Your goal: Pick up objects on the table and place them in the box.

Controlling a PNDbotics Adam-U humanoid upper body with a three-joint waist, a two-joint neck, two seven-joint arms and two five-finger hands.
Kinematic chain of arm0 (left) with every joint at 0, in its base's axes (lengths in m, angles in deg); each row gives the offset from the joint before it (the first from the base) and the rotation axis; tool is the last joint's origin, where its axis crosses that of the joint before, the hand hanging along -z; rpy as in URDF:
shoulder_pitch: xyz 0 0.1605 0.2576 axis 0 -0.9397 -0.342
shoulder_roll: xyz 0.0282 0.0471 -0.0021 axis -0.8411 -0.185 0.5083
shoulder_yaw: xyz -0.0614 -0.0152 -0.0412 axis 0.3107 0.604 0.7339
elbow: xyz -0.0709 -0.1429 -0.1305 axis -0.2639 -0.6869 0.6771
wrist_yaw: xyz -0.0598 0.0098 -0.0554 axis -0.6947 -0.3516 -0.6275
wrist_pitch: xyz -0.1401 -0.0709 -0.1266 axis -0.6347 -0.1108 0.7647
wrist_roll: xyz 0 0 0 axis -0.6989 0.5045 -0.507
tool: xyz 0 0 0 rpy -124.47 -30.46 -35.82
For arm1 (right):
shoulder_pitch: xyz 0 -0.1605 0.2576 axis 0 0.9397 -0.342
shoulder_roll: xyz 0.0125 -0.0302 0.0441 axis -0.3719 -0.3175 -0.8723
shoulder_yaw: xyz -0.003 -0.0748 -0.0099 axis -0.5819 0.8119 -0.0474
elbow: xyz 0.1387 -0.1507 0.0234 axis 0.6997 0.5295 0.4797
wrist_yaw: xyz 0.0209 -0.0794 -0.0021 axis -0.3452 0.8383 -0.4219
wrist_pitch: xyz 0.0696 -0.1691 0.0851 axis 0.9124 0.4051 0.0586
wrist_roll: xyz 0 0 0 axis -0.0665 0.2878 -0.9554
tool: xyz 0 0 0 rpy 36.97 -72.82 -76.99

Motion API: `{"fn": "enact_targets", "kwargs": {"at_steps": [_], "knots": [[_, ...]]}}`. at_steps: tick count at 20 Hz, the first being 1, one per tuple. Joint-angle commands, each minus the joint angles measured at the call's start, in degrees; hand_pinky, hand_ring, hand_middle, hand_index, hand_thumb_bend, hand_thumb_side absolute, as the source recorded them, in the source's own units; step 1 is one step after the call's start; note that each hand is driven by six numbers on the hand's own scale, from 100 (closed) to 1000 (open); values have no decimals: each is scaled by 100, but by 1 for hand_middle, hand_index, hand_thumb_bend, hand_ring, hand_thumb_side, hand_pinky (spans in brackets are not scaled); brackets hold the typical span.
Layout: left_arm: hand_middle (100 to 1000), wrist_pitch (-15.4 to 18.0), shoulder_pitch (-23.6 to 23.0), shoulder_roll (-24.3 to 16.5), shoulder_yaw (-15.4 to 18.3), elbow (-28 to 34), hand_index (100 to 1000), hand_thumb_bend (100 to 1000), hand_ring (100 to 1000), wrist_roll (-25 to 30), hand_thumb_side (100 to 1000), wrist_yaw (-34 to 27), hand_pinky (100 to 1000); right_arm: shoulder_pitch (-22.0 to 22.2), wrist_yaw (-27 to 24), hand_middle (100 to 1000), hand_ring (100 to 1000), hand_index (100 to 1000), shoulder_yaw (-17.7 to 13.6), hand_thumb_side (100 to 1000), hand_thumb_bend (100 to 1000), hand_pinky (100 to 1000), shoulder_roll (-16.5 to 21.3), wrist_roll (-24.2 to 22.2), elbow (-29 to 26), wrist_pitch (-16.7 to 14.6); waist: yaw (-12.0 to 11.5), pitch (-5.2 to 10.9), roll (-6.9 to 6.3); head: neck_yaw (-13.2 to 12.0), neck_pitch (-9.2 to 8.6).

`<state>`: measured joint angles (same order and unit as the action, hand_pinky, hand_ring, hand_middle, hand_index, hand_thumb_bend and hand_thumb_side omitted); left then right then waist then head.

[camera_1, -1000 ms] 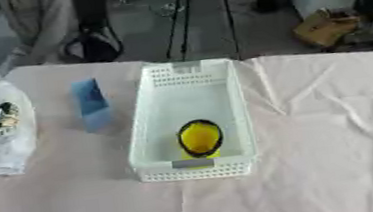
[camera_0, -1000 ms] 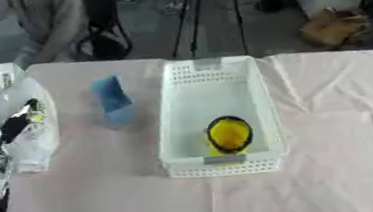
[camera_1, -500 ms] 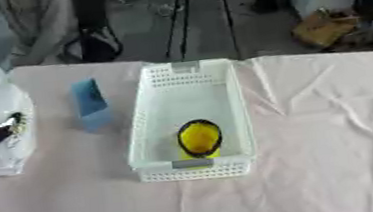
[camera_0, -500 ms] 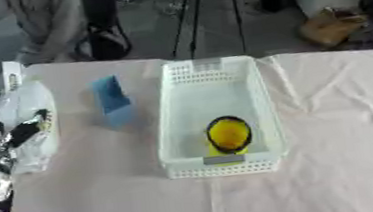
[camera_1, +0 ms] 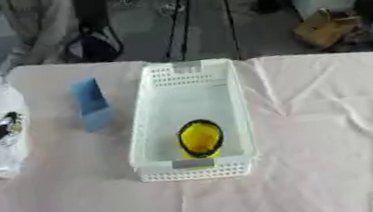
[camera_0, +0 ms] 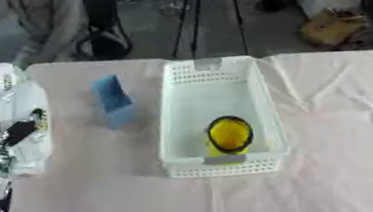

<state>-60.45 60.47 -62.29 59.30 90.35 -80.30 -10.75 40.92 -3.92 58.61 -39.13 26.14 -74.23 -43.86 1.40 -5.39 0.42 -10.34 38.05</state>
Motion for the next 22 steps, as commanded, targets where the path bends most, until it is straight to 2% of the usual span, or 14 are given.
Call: {"fn": "enact_targets", "kwargs": {"at_steps": [1,7,10,13,17,19,20,22], "knots": [[249,32,110,-311,74,474,483,184,251,-36,109,-126,140,-94,-46,811,680,889,-61,442,100,615,99,22,-40,-3,-3,69,-19,-12,-55],[251,36,194,-335,78,1414,483,179,254,118,136,-449,148,-90,-44,811,680,889,-66,440,100,615,107,27,-34,0,11,78,-21,-6,-52],[254,168,395,-340,-78,1986,486,177,257,249,150,-850,155,-99,-45,811,680,889,-61,438,100,615,104,24,-37,-2,33,91,-25,-26,-52],[257,327,591,-353,-340,2267,488,166,261,451,164,-1275,164,-120,-50,812,681,889,-43,436,100,616,93,9,-45,-10,58,105,-28,-55,-44],[261,687,953,-323,-871,2198,494,162,263,1002,176,-1823,169,-168,-53,812,682,889,8,432,100,616,71,-42,-54,-32,136,119,-35,-116,-37],[261,845,1057,-325,-1000,2082,494,162,263,1203,176,-1928,169,-183,-52,812,682,889,18,432,100,616,64,-56,-55,-37,158,119,-36,-127,-41],[259,956,1154,-271,-1205,1987,498,167,261,1473,214,-2027,171,-213,-54,812,682,889,37,430,100,617,54,-70,-62,-47,225,111,-40,-159,-52],[259,1231,1337,-221,-1464,1695,498,170,260,2064,214,-2236,173,-251,-56,812,682,889,59,430,100,616,43,-92,-65,-57,301,99,-45,-192,-70]]}}
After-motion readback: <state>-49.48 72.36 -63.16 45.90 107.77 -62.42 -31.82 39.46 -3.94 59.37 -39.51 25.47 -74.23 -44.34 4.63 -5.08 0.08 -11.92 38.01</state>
